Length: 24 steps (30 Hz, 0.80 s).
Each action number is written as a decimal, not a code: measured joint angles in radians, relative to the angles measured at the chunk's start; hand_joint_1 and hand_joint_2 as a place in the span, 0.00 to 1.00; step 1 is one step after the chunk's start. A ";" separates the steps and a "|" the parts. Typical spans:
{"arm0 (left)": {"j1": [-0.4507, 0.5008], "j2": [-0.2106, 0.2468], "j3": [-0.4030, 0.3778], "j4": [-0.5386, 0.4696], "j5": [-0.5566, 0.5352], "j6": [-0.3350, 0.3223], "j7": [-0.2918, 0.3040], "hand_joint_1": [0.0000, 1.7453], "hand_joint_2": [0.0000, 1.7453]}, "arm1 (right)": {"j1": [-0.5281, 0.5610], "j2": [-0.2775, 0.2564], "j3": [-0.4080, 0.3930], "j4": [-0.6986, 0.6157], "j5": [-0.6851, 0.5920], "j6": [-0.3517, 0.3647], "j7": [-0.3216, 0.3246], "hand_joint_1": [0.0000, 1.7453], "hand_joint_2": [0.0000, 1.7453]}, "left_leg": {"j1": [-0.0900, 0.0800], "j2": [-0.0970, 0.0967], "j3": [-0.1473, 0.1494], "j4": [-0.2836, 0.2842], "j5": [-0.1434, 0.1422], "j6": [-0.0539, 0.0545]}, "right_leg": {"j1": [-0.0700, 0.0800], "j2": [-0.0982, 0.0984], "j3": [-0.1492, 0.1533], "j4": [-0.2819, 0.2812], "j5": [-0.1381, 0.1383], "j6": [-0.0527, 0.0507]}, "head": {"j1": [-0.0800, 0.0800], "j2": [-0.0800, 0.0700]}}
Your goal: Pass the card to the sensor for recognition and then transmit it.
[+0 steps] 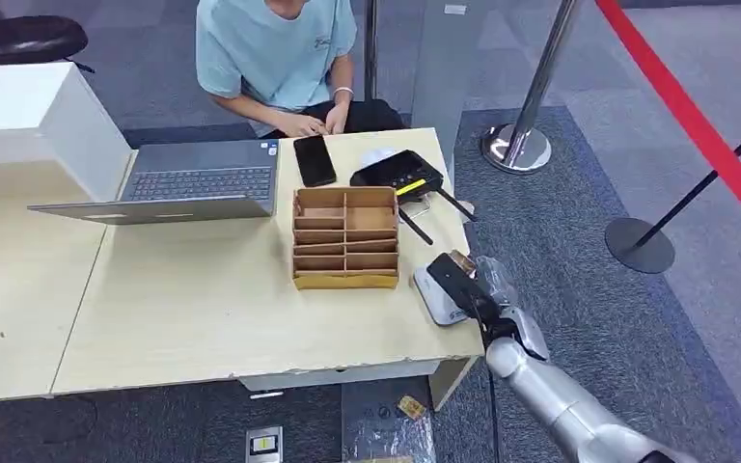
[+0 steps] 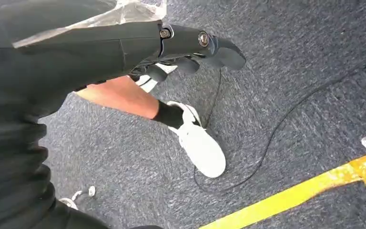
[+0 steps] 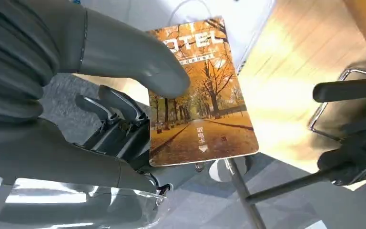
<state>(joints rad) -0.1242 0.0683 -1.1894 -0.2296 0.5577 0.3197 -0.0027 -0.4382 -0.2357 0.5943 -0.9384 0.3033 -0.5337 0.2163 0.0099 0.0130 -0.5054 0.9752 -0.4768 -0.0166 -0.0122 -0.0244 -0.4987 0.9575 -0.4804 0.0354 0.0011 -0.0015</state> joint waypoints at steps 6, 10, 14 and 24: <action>0.000 0.000 0.000 0.000 -0.006 0.005 -0.010 0.00 1.00 | -0.004 0.000 0.000 0.011 0.002 0.011 0.019 1.00 1.00 | 0.000 0.001 0.003 0.000 0.000 0.000 | 0.000 0.000 0.003 0.000 0.000 0.000 | 0.000 0.000; 0.000 0.000 0.000 0.000 -0.008 0.005 -0.010 0.00 1.00 | -0.008 0.000 0.000 0.025 0.000 0.011 0.005 1.00 1.00 | 0.000 0.001 0.005 0.000 0.000 0.000 | 0.000 0.000 0.005 0.000 0.000 0.000 | 0.000 0.000; 0.000 0.000 0.000 0.000 -0.014 0.005 -0.010 0.00 1.00 | -0.020 0.000 0.000 0.030 0.007 0.015 0.006 1.00 1.00 | 0.000 0.001 0.005 0.000 0.000 0.000 | 0.000 0.000 0.006 0.000 0.000 0.000 | 0.000 0.000; 0.000 0.000 0.000 0.000 -0.029 0.005 -0.016 0.00 1.00 | -0.078 -0.004 0.002 0.034 0.069 0.027 0.023 1.00 1.00 | 0.000 0.000 0.005 0.000 0.000 0.000 | 0.000 0.000 0.005 0.000 0.000 0.000 | 0.000 0.000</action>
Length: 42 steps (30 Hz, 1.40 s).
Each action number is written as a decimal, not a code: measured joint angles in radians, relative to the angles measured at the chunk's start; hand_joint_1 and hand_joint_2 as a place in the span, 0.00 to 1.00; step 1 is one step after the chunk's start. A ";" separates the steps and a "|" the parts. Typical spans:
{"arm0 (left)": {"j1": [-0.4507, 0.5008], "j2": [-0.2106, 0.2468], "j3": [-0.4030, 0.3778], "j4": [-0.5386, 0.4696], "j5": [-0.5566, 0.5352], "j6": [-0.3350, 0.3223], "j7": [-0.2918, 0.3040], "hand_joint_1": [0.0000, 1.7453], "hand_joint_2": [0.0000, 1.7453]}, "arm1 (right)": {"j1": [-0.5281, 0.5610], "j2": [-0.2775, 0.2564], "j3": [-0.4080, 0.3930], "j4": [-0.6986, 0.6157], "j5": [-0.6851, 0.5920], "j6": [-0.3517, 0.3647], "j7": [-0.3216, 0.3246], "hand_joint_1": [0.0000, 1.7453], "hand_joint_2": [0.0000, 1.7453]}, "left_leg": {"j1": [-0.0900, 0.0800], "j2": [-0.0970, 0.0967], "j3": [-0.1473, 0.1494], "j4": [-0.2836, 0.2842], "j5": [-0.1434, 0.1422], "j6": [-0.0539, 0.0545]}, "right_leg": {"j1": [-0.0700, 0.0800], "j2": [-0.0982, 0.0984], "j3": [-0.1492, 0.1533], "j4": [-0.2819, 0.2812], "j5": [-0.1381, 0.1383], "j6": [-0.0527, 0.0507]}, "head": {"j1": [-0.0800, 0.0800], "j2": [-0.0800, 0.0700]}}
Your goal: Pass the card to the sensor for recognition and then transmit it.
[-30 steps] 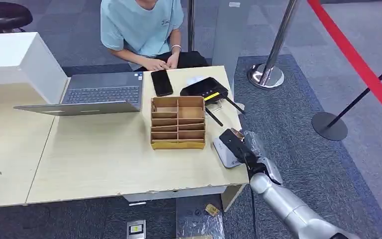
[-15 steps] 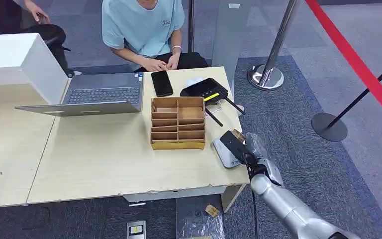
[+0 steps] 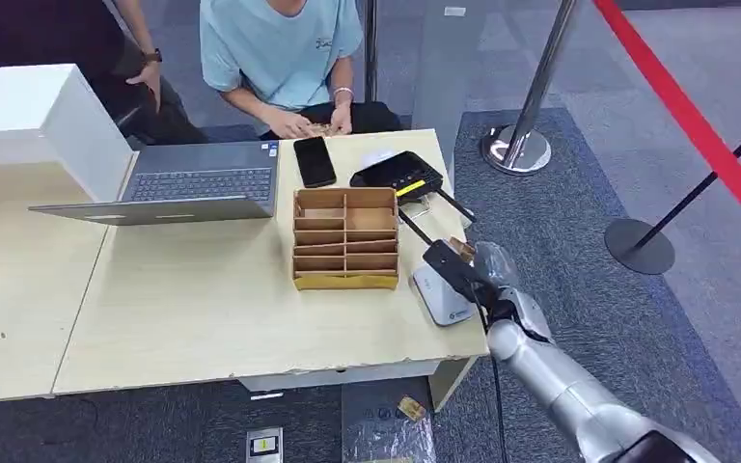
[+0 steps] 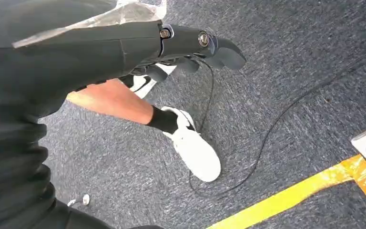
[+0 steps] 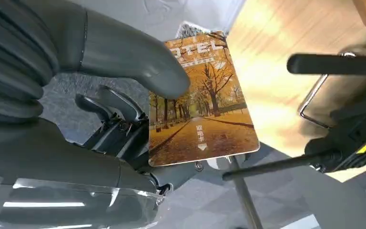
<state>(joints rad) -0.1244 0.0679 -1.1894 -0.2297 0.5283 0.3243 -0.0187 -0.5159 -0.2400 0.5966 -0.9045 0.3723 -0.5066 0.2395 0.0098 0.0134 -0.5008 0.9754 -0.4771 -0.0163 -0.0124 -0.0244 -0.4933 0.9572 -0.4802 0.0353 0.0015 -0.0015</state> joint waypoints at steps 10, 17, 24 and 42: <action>0.000 0.000 0.000 0.000 -0.011 -0.005 0.000 0.00 1.00 | -0.023 -0.006 0.002 -0.003 0.065 -0.001 0.013 1.00 1.00 | 0.000 0.000 -0.003 0.000 0.000 0.000 | 0.000 0.000 -0.003 0.001 -0.001 0.000 | 0.000 0.000; 0.000 -0.004 -0.001 0.000 -0.027 -0.009 -0.004 0.00 1.00 | -0.157 -0.014 0.013 -0.061 0.188 0.053 0.042 1.00 1.00 | 0.000 0.000 -0.003 0.000 0.000 0.000 | 0.000 0.000 -0.003 0.001 0.000 0.000 | 0.000 0.000; -0.001 -0.011 -0.002 0.000 -0.033 -0.009 -0.010 0.00 1.00 | -0.245 -0.004 0.026 -0.128 0.223 0.075 0.055 1.00 1.00 | 0.000 0.000 -0.003 0.000 0.000 0.000 | 0.000 0.000 -0.003 0.001 0.000 0.000 | 0.000 0.000; -0.012 -0.023 -0.009 -0.001 -0.064 -0.023 -0.002 0.00 1.00 | -0.421 0.127 0.108 -0.161 0.245 0.151 0.010 1.00 1.00 | 0.000 0.000 -0.004 0.000 0.000 0.000 | 0.000 0.000 -0.004 0.002 0.000 0.000 | 0.000 0.000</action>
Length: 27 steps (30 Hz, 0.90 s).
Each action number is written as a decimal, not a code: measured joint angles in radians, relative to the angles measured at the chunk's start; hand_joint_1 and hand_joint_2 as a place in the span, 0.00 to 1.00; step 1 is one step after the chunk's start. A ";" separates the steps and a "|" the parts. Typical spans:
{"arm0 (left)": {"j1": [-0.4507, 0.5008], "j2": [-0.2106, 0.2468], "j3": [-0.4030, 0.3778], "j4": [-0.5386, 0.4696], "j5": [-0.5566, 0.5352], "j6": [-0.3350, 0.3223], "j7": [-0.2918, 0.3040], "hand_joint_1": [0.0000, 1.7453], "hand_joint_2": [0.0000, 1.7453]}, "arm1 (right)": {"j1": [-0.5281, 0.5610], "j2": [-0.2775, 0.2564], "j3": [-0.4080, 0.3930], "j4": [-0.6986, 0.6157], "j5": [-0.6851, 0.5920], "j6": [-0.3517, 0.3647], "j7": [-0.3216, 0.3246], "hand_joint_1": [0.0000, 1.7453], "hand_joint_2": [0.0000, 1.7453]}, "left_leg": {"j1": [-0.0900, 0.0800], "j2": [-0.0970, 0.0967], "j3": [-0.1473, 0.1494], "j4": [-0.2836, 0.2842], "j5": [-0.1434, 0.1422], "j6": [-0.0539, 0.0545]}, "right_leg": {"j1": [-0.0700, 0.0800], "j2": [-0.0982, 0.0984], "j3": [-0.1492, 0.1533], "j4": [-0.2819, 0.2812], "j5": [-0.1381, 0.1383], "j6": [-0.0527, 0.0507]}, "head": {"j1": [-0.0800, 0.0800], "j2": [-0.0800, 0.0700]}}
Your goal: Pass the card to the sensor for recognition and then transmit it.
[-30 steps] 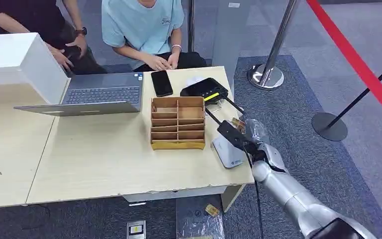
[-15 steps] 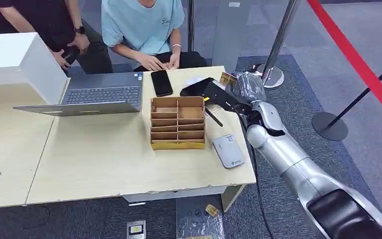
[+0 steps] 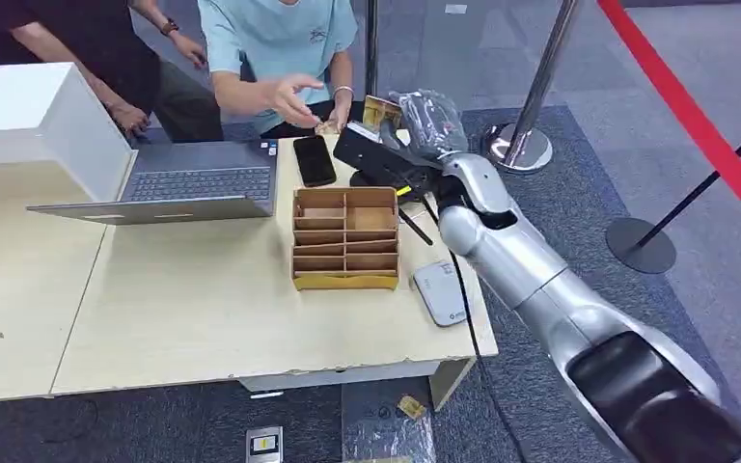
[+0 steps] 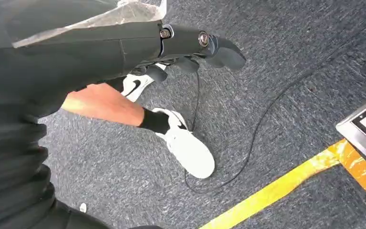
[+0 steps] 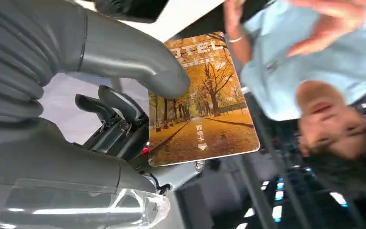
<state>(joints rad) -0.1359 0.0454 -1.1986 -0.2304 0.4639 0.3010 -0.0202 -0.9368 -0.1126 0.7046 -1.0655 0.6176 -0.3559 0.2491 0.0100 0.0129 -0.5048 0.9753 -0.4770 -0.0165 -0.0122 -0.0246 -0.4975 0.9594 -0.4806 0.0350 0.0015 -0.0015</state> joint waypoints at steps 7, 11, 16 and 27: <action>-0.008 -0.003 -0.002 0.000 -0.008 0.000 0.000 0.00 1.00 | -0.029 0.049 0.030 0.045 -0.013 0.019 -0.027 1.00 1.00 | 0.000 0.000 0.000 0.000 0.000 0.000 | 0.000 0.000 0.000 0.000 0.000 0.000 | 0.000 0.000; -0.012 -0.003 -0.002 0.000 -0.015 -0.007 0.007 0.00 1.00 | -0.048 0.092 0.048 0.112 -0.024 0.018 -0.062 1.00 1.00 | 0.000 0.000 0.000 0.000 0.000 0.000 | 0.000 0.000 0.000 0.000 0.000 0.000 | 0.000 0.000; -0.011 -0.003 -0.002 0.000 -0.017 -0.011 0.011 0.00 1.00 | -0.060 0.132 0.071 0.183 -0.016 0.018 -0.074 0.44 1.00 | 0.000 0.000 0.000 0.000 0.000 0.000 | 0.000 0.000 0.000 0.000 0.000 0.000 | 0.000 0.000; -0.007 -0.003 -0.002 0.000 -0.017 -0.012 0.019 0.00 1.00 | -0.066 0.180 0.104 0.271 -0.011 0.009 -0.092 0.00 1.00 | 0.000 0.000 0.000 0.000 0.000 0.000 | 0.000 0.000 0.000 0.000 0.000 0.000 | 0.000 0.000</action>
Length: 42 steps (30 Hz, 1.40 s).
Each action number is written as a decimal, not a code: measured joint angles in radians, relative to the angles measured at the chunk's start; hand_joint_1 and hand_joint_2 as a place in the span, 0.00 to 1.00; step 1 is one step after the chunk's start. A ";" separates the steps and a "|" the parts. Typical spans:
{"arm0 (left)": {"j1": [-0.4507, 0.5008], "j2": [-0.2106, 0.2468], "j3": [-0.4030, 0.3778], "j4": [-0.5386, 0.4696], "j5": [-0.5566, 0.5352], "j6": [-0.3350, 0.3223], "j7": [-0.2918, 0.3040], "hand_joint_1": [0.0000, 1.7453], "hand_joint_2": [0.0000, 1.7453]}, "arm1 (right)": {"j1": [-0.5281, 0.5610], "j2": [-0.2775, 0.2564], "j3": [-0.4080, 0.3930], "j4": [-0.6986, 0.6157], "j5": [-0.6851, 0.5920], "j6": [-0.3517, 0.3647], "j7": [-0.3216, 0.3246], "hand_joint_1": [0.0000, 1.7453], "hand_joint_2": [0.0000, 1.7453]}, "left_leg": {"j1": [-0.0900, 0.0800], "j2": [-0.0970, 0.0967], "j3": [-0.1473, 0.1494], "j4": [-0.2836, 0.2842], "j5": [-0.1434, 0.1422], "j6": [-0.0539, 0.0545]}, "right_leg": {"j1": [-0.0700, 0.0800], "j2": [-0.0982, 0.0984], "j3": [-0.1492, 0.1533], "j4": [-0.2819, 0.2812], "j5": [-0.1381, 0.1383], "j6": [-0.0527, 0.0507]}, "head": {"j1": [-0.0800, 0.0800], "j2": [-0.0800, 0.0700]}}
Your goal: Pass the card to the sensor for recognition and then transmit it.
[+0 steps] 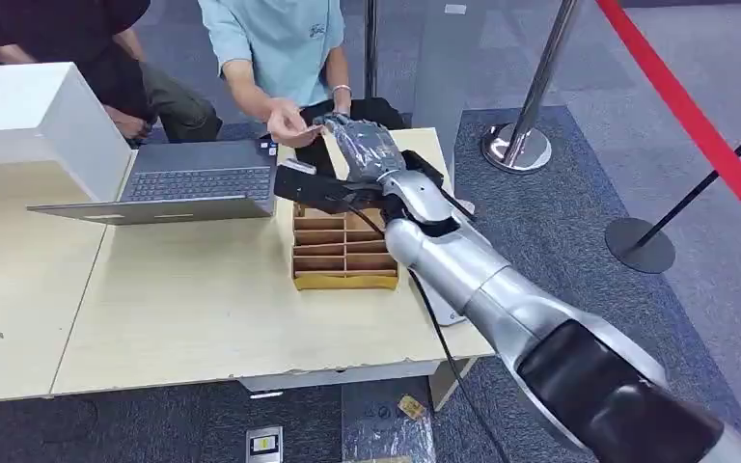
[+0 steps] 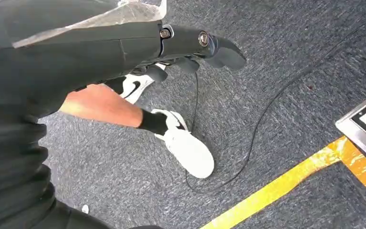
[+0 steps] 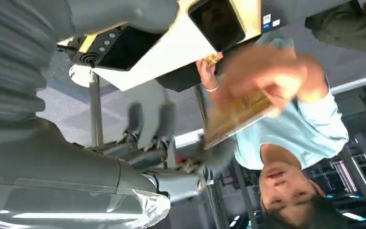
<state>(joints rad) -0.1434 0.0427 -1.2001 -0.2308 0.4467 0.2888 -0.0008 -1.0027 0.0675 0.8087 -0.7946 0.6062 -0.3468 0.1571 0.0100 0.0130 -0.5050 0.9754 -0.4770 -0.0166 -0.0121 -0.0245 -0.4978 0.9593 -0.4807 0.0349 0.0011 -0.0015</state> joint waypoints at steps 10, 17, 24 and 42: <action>0.002 0.000 0.000 0.000 0.006 0.006 -0.015 0.00 1.00 | -0.005 -0.011 0.013 0.012 -0.006 -0.012 0.014 0.00 1.00 | 0.000 0.000 0.001 0.000 0.000 0.000 | 0.000 0.000 0.000 0.000 0.000 0.000 | 0.000 0.000; 0.020 0.000 0.000 0.000 0.010 0.008 -0.015 0.00 1.00 | 0.018 -0.093 -0.008 -0.092 -0.027 -0.043 0.085 0.00 1.00 | 0.000 0.000 0.001 0.000 0.000 0.000 | 0.000 0.000 0.000 -0.001 0.000 0.000 | 0.000 0.000; -0.002 0.014 0.002 0.000 0.021 0.043 -0.023 0.00 1.00 | 0.043 -0.150 -0.032 -0.198 -0.010 -0.055 0.118 0.00 1.00 | 0.000 0.000 0.002 0.001 0.000 0.000 | 0.000 0.000 0.000 0.000 0.000 0.000 | 0.000 0.000; -0.065 0.051 0.009 0.000 -0.004 0.045 0.024 0.00 1.00 | 0.032 -0.140 -0.023 -0.268 0.024 -0.004 0.118 0.07 1.00 | 0.000 0.000 0.001 0.000 0.000 -0.001 | 0.000 0.000 0.000 0.001 0.000 0.000 | 0.000 0.000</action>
<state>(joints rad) -0.2085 0.0935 -1.1913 -0.2308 0.4429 0.3342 0.0233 -0.9711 -0.0725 0.7862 -1.0624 0.6302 -0.3509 0.2747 0.0100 0.0130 -0.5040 0.9756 -0.4766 -0.0173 -0.0120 -0.0242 -0.4981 0.9602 -0.4804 0.0344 0.0011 -0.0015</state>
